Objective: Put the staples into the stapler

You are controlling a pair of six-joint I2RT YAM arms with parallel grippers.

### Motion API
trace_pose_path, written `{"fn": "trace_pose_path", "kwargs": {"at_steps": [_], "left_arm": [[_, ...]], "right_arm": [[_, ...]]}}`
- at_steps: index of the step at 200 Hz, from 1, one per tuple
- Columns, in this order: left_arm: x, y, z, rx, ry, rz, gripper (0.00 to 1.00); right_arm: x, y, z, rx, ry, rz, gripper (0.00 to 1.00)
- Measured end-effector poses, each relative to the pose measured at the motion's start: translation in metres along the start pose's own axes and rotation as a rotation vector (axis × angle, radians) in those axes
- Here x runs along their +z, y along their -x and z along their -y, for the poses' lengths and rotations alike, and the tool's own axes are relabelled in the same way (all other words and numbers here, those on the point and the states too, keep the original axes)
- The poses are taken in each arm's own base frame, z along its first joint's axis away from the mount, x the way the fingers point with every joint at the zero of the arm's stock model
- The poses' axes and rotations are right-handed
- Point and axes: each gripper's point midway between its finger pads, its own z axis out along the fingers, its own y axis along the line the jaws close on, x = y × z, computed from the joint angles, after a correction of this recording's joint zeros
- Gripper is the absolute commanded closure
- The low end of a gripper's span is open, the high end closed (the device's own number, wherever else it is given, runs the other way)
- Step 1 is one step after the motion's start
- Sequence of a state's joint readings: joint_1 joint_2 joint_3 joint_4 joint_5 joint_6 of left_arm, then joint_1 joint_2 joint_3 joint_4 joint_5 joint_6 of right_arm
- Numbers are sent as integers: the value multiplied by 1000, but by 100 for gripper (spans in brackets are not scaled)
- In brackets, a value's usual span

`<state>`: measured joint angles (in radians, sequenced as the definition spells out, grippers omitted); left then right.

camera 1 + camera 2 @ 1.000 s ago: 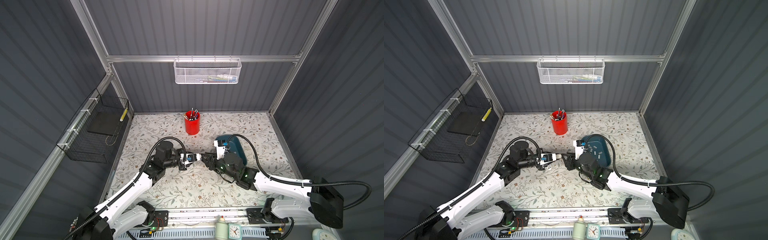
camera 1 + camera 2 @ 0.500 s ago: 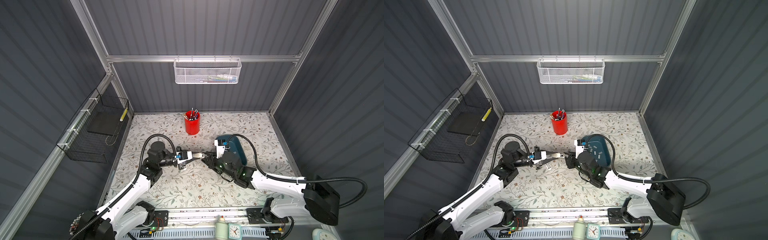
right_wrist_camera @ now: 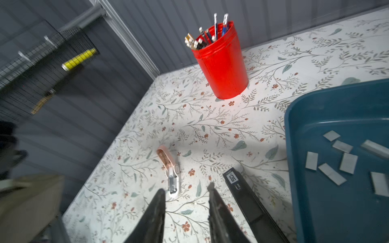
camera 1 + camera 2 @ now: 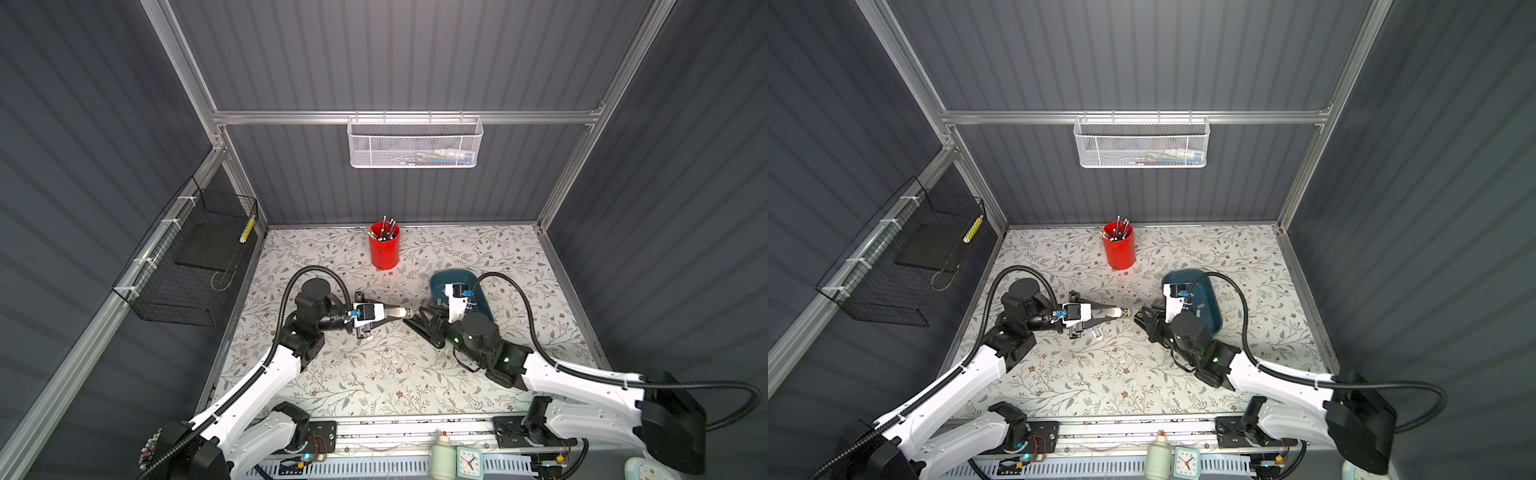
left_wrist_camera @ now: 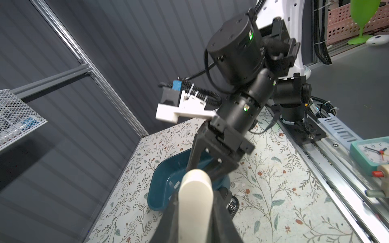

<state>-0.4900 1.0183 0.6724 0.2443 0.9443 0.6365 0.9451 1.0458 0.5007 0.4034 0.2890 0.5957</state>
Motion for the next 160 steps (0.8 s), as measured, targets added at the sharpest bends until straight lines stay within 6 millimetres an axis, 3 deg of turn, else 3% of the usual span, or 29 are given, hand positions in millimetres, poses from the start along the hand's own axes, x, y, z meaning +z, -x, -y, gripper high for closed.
{"fn": "trace_pose_path", "kwargs": {"at_steps": [21, 41, 82, 130, 160], "left_arm": [[3, -6, 1, -12, -16, -18, 100], [7, -11, 6, -29, -42, -32, 100], [16, -15, 20, -38, -107, -52, 100], [18, -17, 26, -33, -131, -64, 100], [18, -18, 27, -34, -133, -66, 100]], "right_arm": [[-25, 29, -12, -20, 61, 82, 81], [-41, 42, -28, -30, 133, 115, 82], [-38, 26, -68, -99, 236, 20, 82], [-15, 0, -56, -117, 160, -47, 81], [-10, -1, -59, -110, 173, -37, 81]]}}
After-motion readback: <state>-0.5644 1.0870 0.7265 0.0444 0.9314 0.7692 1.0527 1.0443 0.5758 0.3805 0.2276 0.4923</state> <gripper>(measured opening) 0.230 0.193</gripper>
